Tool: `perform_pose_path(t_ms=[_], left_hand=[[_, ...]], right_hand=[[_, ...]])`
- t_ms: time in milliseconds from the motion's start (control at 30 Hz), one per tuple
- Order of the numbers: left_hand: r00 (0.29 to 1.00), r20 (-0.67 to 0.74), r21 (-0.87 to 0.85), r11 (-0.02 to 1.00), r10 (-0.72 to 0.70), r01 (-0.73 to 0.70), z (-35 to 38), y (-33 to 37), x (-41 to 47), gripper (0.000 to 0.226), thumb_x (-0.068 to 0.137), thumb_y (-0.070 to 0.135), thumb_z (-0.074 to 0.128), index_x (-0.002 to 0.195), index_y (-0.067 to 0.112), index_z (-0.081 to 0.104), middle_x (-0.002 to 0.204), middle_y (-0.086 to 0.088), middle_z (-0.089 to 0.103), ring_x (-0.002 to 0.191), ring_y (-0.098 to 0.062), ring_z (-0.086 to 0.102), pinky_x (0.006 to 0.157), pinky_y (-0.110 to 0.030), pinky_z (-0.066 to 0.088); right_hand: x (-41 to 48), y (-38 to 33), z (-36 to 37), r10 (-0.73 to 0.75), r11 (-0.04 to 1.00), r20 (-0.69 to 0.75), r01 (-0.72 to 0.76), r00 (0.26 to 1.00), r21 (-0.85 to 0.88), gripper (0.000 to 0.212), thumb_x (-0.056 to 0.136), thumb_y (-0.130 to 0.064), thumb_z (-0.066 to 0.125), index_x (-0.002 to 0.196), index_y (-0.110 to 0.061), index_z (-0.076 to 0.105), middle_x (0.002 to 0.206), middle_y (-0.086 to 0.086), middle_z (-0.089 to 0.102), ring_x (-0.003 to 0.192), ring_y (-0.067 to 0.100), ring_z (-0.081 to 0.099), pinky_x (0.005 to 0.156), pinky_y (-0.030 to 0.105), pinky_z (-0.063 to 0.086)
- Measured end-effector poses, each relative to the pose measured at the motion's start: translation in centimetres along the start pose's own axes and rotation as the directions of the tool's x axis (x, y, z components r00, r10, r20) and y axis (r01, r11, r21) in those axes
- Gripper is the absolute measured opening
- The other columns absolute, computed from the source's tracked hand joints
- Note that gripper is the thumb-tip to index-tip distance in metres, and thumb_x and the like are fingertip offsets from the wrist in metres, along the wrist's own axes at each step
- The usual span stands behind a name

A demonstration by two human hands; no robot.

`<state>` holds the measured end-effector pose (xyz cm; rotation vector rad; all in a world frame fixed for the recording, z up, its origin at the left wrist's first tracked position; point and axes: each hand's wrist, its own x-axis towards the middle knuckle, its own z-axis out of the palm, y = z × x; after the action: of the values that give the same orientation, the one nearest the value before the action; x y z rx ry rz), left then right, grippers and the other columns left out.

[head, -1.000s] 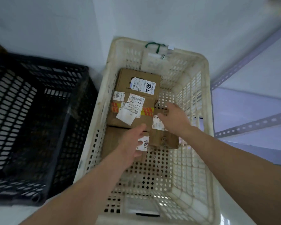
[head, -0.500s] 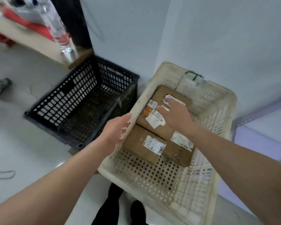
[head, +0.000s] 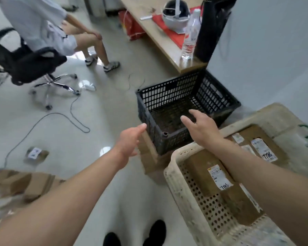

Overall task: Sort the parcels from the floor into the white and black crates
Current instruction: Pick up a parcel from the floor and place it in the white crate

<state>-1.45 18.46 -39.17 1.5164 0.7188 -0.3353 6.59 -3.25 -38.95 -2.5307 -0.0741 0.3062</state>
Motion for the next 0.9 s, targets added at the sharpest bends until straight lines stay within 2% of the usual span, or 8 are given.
perform_pose_path(t_ms=[67, 200, 333, 433, 600, 667, 767, 900], left_hand=[[0.998, -0.070, -0.039, 0.999, 0.007, -0.010, -4.1, -1.2, -1.3, 0.046, 0.098, 0.049, 0.055, 0.135, 0.022, 0.058, 0.133, 0.005, 0.056, 0.121, -0.025, 0.052, 0.101, -0.046, 0.043], [0.979, -0.205, -0.132, 0.991, 0.006, -0.034, -12.3, -4.2, -4.5, 0.024, 0.097, 0.049, 0.057, 0.113, 0.032, 0.060, 0.119, 0.011, 0.058, 0.118, -0.023, 0.054, 0.102, -0.048, 0.045], [0.950, -0.312, -0.242, 0.968, -0.011, -0.069, -20.7, -8.1, -8.6, 0.022, 0.093, 0.049, 0.064, 0.106, 0.032, 0.063, 0.114, 0.015, 0.059, 0.118, -0.022, 0.054, 0.097, -0.046, 0.045], [0.921, -0.388, -0.299, 0.949, -0.030, -0.095, -26.9, -12.1, -12.3, 0.029, 0.079, 0.051, 0.074, 0.098, 0.031, 0.066, 0.108, 0.018, 0.061, 0.107, -0.013, 0.056, 0.099, -0.046, 0.047], [0.832, -0.548, -0.346, 0.929, -0.083, -0.135, -36.8, -19.9, -19.8, 0.031, 0.095, 0.042, 0.063, 0.123, 0.028, 0.059, 0.113, 0.010, 0.062, 0.104, -0.011, 0.056, 0.082, -0.033, 0.042], [0.787, -0.606, -0.369, 0.917, -0.113, -0.152, -40.4, -23.0, -23.0, 0.022, 0.097, 0.040, 0.061, 0.117, 0.031, 0.060, 0.104, 0.014, 0.062, 0.095, -0.006, 0.057, 0.080, -0.032, 0.043], [0.719, -0.669, -0.424, 0.891, -0.190, -0.159, -44.8, -27.1, -27.8, 0.005, 0.097, 0.036, 0.062, 0.098, 0.033, 0.067, 0.102, 0.015, 0.063, 0.103, -0.013, 0.054, 0.089, -0.039, 0.041], [0.608, -0.744, -0.488, 0.847, -0.277, -0.211, -48.9, -31.9, -33.2, 0.004, 0.096, 0.033, 0.065, 0.095, 0.033, 0.069, 0.104, 0.012, 0.066, 0.099, -0.015, 0.059, 0.089, -0.038, 0.043]], right_hand=[[-0.3, -3.3, 2.2, -0.073, 0.997, 0.043, 0.074, 0.996, -0.014, 0.063, 0.103, -0.054, 0.047, 0.153, -0.015, 0.046, 0.157, 0.004, 0.047, 0.145, 0.022, 0.041, 0.117, 0.039, 0.032], [-1.9, -10.7, 7.2, -0.208, 0.974, 0.148, 0.219, 0.967, -0.058, 0.062, 0.104, -0.051, 0.047, 0.151, -0.010, 0.048, 0.153, 0.008, 0.051, 0.140, 0.027, 0.046, 0.113, 0.039, 0.036], [-5.0, -18.0, 12.7, -0.298, 0.940, 0.228, 0.327, 0.927, -0.101, 0.063, 0.102, -0.053, 0.052, 0.147, -0.010, 0.050, 0.150, 0.011, 0.053, 0.138, 0.029, 0.047, 0.114, 0.039, 0.035], [-8.5, -23.3, 17.2, -0.356, 0.903, 0.306, 0.410, 0.883, -0.131, 0.063, 0.099, -0.057, 0.053, 0.144, -0.014, 0.056, 0.153, 0.007, 0.051, 0.143, 0.025, 0.043, 0.114, 0.035, 0.033], [-16.4, -32.1, 24.6, -0.463, 0.828, 0.427, 0.551, 0.777, -0.104, 0.067, 0.099, -0.054, 0.055, 0.155, -0.018, 0.043, 0.159, 0.004, 0.043, 0.148, 0.024, 0.037, 0.117, 0.036, 0.030], [-19.6, -35.3, 27.8, -0.490, 0.800, 0.473, 0.593, 0.732, -0.088, 0.067, 0.096, -0.058, 0.055, 0.152, -0.021, 0.047, 0.157, 0.001, 0.046, 0.141, 0.024, 0.045, 0.114, 0.038, 0.037], [-24.3, -39.7, 32.5, -0.528, 0.750, 0.540, 0.658, 0.655, -0.064, 0.074, 0.085, -0.071, 0.049, 0.144, -0.026, 0.056, 0.153, -0.002, 0.050, 0.130, 0.021, 0.056, 0.107, 0.039, 0.045], [-30.4, -44.4, 37.7, -0.620, 0.621, 0.609, 0.783, 0.496, -0.006, 0.061, 0.098, -0.055, 0.053, 0.150, -0.022, 0.049, 0.152, 0.002, 0.050, 0.126, 0.024, 0.056, 0.098, 0.035, 0.043]])
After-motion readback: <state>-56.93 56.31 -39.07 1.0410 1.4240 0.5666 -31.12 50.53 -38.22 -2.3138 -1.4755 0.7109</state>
